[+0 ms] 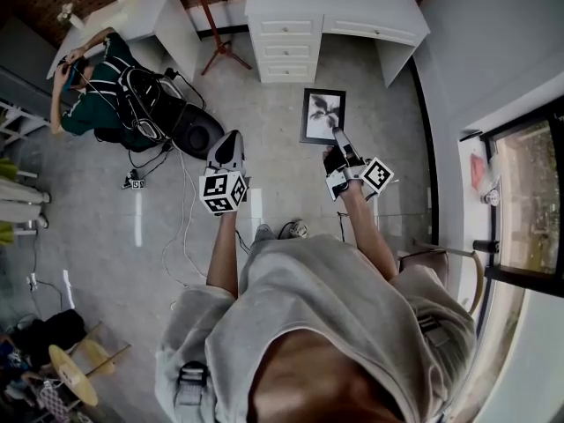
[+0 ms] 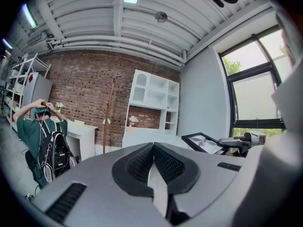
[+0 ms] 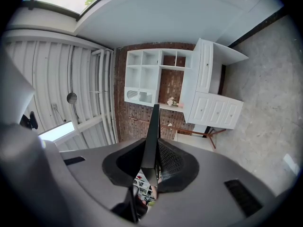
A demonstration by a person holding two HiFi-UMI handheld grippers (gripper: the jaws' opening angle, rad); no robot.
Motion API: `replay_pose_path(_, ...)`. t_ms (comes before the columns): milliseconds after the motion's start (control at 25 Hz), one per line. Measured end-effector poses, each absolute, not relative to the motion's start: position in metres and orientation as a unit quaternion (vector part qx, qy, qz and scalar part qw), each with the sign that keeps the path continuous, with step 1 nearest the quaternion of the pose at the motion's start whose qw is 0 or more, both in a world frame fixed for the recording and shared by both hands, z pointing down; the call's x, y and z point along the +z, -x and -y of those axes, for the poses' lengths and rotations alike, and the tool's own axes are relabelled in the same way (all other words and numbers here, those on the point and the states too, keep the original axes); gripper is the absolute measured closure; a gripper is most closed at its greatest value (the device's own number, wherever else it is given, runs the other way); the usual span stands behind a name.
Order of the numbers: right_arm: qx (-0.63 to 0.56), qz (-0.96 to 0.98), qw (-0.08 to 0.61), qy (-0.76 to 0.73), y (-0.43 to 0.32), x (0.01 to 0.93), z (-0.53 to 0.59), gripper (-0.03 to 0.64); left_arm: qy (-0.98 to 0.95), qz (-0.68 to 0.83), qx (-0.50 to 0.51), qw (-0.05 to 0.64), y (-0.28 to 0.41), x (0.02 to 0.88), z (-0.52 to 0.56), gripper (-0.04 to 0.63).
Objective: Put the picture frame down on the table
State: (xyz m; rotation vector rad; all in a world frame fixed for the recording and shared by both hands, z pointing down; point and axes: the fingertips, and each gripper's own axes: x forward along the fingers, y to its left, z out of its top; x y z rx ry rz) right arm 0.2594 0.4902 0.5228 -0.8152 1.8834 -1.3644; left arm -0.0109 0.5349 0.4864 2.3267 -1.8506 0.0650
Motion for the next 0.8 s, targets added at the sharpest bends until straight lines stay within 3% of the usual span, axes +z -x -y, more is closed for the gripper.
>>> replay_pose_path(440, -0.534, -0.712, 0.329, 0.316, -0.276, 0.544, -0.469, 0.532, -0.779, 0.62, 0.025, 0.094, -0.009, 0.507, -0.513, 0.578)
replay_pose_path(800, -0.528, -0.719, 0.321, 0.319, -0.252, 0.549, -0.401, 0.532, -0.777, 0.621, 0.012, 0.102, 0.016, 0.519, -0.442, 0.578)
